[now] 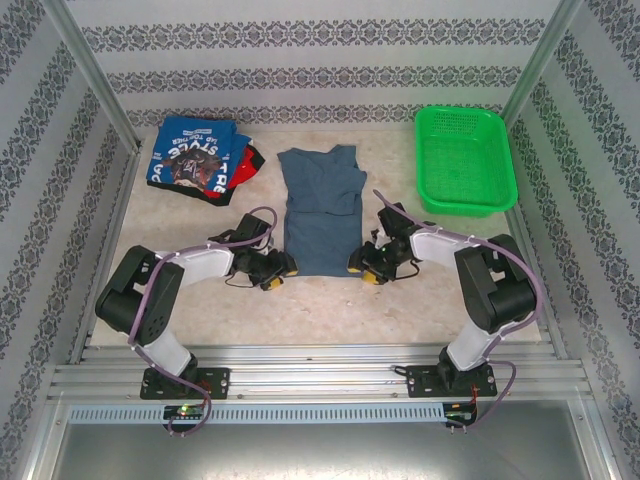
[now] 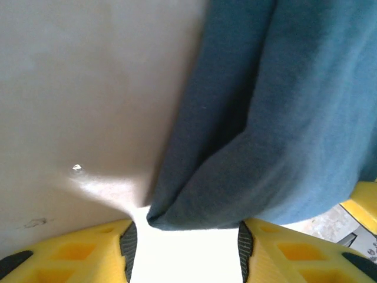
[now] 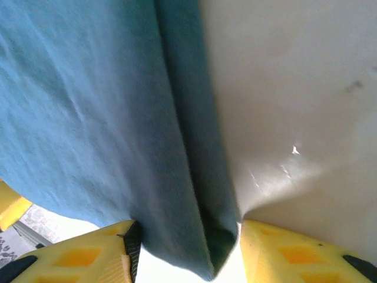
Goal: Fold and stack the t-shirts
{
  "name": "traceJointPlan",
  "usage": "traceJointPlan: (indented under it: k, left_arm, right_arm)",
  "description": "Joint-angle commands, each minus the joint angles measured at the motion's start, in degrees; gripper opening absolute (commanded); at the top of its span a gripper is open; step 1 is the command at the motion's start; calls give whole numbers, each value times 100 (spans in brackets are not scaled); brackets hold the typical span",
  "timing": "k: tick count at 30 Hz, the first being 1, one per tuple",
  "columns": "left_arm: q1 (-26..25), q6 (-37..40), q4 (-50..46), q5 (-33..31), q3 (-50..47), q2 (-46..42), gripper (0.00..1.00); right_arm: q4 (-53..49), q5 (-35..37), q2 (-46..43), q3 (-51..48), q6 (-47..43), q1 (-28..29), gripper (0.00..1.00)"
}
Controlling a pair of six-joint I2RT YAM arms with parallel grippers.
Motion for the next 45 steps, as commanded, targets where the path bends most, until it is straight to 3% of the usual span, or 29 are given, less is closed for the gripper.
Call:
traceJointPlan:
  k: [1, 12, 17, 21, 26, 32, 39, 42, 45]
  left_arm:
    - [-159, -131, 796, -391, 190, 399, 47]
    - [-217, -78, 712, -481, 1014, 887, 30]
    - [-219, -4, 379, -495, 1095, 763, 0]
    - [-222, 285, -252, -628, 906, 74, 0]
    - [-311, 94, -325, -684, -3, -972, 0]
    - [-1004, -676, -261, -951, -1011, -2134, 0]
    - [-1878, -1624, -1362, -1650, -1242, -3674, 0]
    - [-1875, -1788, -1850, -1814, -1080, -4217, 0]
    - [-1800, -1693, -1867, -1729, -687, -4145, 0]
  right_arm:
    - [196, 29, 138, 187, 39, 119, 45]
    - [-28, 69, 388, 572, -67, 102, 23]
    - [-141, 20, 392, 644, -96, 107, 11]
    - [-505, 55, 116, 608, -155, 111, 0]
    - [-858, 84, -624, 222, -36, 132, 0]
    - [-1258, 108, -1947, -593, 669, 710, 0]
    - [-1544, 337, -3432, -1211, 1884, 1539, 0]
    - [-1789, 467, -3715, -994, 1903, 1440, 0]
    - [-2037, 359, -3484, -532, 1586, 1168, 0]
